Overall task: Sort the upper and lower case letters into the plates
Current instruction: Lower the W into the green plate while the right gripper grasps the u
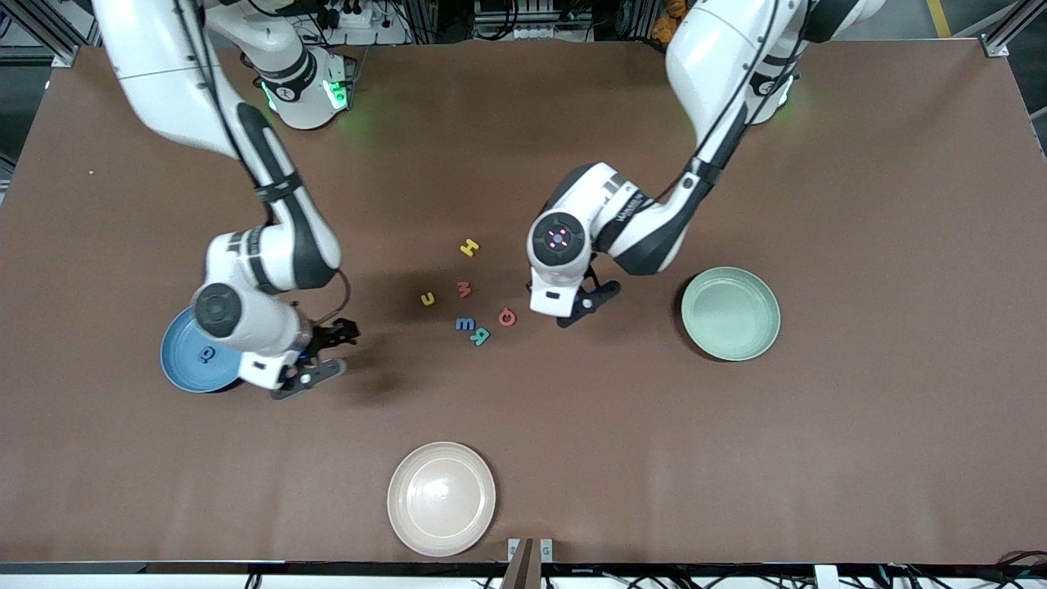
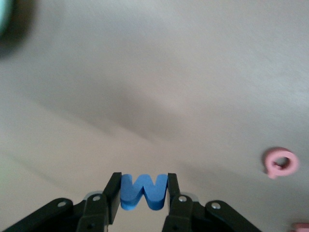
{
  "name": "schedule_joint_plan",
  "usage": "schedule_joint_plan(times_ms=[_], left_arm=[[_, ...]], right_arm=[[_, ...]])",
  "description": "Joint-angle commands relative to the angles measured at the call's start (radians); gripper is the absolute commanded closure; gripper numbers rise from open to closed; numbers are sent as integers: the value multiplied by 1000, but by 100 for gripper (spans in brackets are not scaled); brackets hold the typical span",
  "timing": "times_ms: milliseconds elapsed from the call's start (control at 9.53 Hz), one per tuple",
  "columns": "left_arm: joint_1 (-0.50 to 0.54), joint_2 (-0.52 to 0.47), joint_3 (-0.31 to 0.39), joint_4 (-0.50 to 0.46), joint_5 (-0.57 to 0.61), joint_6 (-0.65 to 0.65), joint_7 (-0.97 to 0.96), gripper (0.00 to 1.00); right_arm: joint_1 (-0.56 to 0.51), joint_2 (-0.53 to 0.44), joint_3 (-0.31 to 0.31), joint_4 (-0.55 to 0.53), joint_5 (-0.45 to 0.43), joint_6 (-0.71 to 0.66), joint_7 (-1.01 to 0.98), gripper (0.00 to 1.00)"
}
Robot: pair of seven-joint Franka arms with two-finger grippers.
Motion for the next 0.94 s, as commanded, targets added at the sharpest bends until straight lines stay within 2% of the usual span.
schedule_joint_plan(times_ms=[0,210,315,525,735,840], left_arm=[[73,-105,-6,-131,50,-23,273,68],[116,-153,-9,-199,153,-22,496,68],[150,-167,-10,-211,165,-22,581,68],[208,-233,-12,-286,167,10,716,68],[285,-317,-12,-456,169,149,848,68],[338,-340,-13,-517,169,205,918,68]], right_arm=[[109,-44,-11,-95,12,69,134,0],[156,-99,-11,-202,12,135,184,0],[170,-135,-9,-281,12,196,184,0],[220,-176,-11,-364,12,237,246,0],[300,-148,-12,-393,10,350,355,0],[303,-136,-14,-392,10,358,357,0]])
